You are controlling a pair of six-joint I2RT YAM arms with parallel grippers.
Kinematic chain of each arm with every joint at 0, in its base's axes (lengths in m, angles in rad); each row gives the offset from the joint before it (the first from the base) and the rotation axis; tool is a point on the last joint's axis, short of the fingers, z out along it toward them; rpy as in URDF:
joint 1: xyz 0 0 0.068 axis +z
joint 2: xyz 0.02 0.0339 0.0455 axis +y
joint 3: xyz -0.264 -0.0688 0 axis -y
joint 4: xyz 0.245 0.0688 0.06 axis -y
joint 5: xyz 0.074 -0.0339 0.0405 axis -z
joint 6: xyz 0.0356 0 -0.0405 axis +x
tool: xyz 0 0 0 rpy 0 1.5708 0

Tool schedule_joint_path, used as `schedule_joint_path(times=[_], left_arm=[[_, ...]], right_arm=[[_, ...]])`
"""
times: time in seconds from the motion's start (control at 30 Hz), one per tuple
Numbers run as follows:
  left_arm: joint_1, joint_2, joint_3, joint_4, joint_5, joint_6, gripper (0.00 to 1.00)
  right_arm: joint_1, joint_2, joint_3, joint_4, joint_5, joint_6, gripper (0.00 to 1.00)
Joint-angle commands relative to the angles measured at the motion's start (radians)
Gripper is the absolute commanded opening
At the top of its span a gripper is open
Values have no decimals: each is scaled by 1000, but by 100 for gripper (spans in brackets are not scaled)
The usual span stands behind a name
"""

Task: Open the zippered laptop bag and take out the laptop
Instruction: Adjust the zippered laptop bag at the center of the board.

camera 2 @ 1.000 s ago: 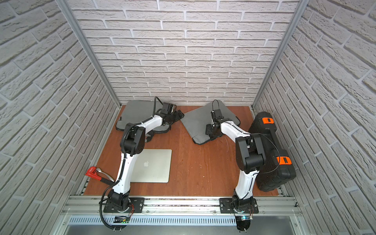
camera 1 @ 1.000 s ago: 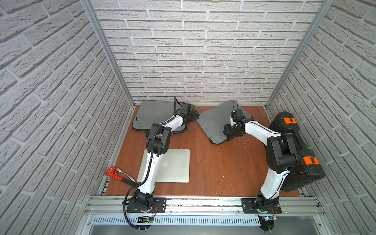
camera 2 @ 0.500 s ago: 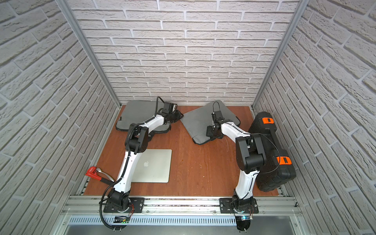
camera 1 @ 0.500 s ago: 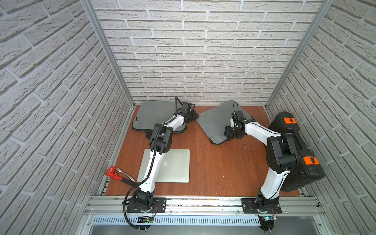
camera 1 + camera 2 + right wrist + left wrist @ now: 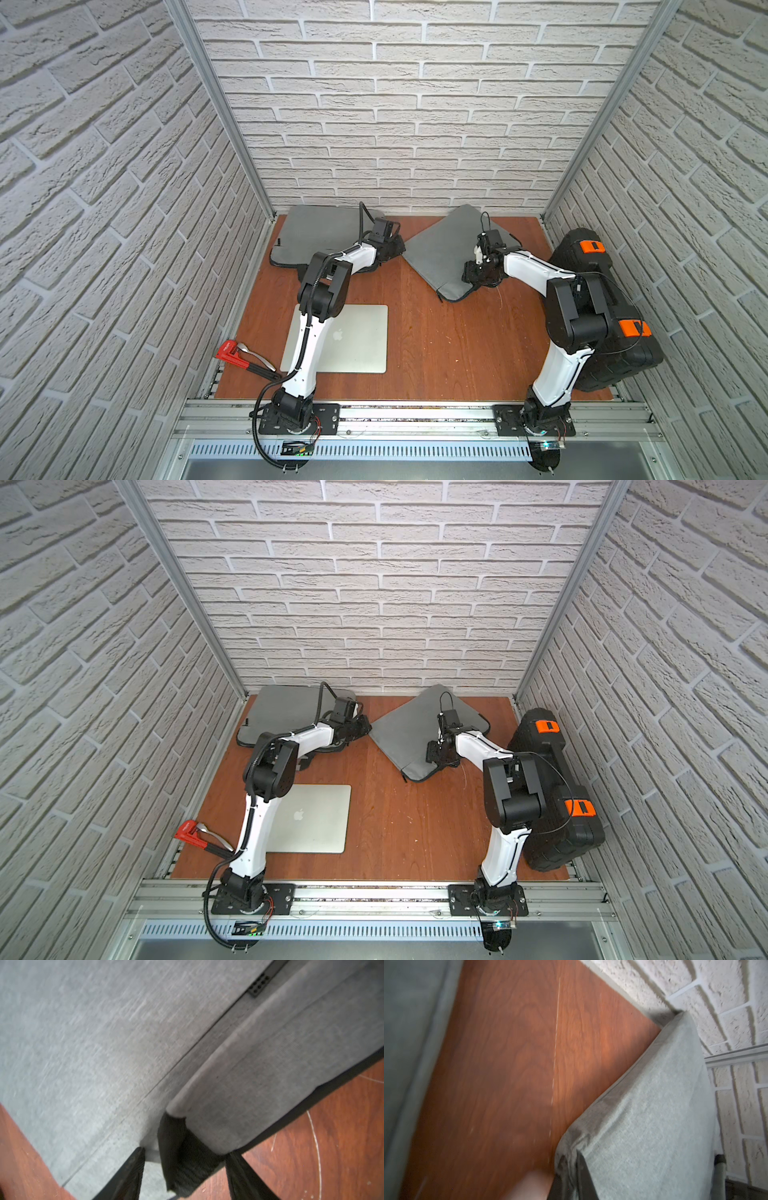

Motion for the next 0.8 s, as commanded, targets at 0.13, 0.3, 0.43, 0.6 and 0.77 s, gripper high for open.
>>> schedule_joint_path(times=[0.13,0.3,0.43,0.6,0.77], left_arm=[[-88,-249,-315,26,-108,44,0],[-153,-384,-508,72,-197,-5,0],[-206,-466,-627,86,-286,-84,0],[-257,-509,-727,164,-327,-183,0],[-256,-494,-717,156,-325,-199,0]], right_arm=[[-4,22,42,2,-64,-64,63],[-1,58,80,-3,-108,-93,62],[13,82,103,0,-133,-103,62],[42,129,162,-34,-126,-127,62],[57,83,172,-64,-44,-137,65]])
